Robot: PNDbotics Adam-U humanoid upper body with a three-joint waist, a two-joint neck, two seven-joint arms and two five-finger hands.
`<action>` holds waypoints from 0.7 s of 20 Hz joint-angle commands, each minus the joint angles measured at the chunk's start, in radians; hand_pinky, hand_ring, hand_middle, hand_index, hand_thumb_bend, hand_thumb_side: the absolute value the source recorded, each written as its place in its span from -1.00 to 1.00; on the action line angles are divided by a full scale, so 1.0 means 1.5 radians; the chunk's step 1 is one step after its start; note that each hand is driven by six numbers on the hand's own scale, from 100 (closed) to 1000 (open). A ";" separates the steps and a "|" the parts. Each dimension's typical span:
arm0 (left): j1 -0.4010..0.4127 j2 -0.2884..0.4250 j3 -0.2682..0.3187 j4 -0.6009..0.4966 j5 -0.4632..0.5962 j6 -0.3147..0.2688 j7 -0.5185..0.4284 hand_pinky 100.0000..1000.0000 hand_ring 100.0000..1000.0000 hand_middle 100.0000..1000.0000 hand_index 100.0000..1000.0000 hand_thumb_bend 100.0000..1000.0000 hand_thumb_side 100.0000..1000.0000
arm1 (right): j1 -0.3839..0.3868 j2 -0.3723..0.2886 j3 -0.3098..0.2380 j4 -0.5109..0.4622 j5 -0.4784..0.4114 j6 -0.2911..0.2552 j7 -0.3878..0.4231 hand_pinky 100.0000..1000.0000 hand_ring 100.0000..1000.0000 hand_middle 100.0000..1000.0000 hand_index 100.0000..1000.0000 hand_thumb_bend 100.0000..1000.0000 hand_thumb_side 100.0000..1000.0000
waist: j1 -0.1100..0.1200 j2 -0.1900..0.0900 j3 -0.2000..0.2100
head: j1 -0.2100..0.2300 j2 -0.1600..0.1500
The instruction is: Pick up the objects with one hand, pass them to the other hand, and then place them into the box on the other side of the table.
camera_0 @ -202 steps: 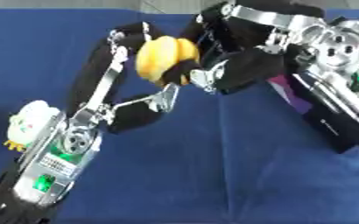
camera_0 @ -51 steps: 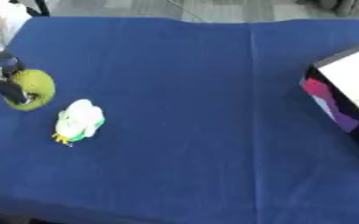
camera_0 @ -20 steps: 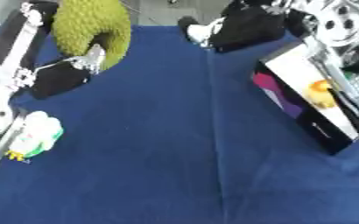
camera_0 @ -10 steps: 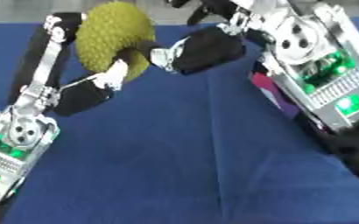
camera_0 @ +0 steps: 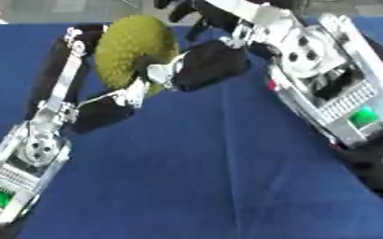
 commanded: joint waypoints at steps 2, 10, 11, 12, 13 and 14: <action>-0.011 0.003 0.000 -0.010 -0.016 -0.035 0.013 0.28 -0.12 -0.28 -0.07 -1.00 -0.55 | -0.002 -0.007 0.004 0.004 -0.010 0.033 0.054 0.44 0.67 0.53 0.68 -0.47 -1.00 | 0.000 -0.010 0.002 | -0.003 -0.004; -0.008 0.006 -0.004 -0.007 -0.062 -0.064 0.017 0.29 -0.10 -0.26 -0.06 -1.00 -0.58 | 0.002 -0.003 -0.001 0.032 -0.003 0.033 0.084 0.40 0.50 0.04 0.25 -1.00 -1.00 | -0.001 -0.009 0.001 | -0.001 0.000; -0.007 0.006 -0.005 -0.004 -0.065 -0.062 0.014 0.31 -0.09 -0.24 -0.02 -1.00 -0.57 | 0.002 -0.003 -0.006 0.029 -0.015 0.033 0.068 0.36 0.42 -0.08 0.11 -1.00 -1.00 | -0.001 -0.009 0.001 | 0.000 0.001; -0.006 0.006 -0.006 0.000 -0.067 -0.058 0.011 0.32 -0.07 -0.22 0.01 -1.00 -0.60 | 0.003 -0.004 -0.008 0.028 -0.027 0.033 0.047 0.34 0.37 -0.14 0.02 -1.00 -1.00 | -0.001 -0.009 0.000 | 0.000 0.001; -0.005 0.006 -0.006 0.003 -0.070 -0.051 0.009 0.34 -0.04 -0.17 0.08 -1.00 -0.71 | 0.004 -0.005 -0.009 0.028 -0.041 0.033 0.026 0.33 0.31 -0.22 -0.09 -1.00 -1.00 | -0.001 -0.009 0.000 | 0.000 0.001; -0.004 0.006 -0.007 0.007 -0.072 -0.043 0.005 0.36 -0.01 -0.14 0.14 -1.00 -0.78 | 0.005 -0.006 -0.008 0.030 -0.055 0.033 0.005 0.32 0.28 -0.25 -0.14 -1.00 -1.00 | -0.001 -0.009 -0.001 | 0.001 0.001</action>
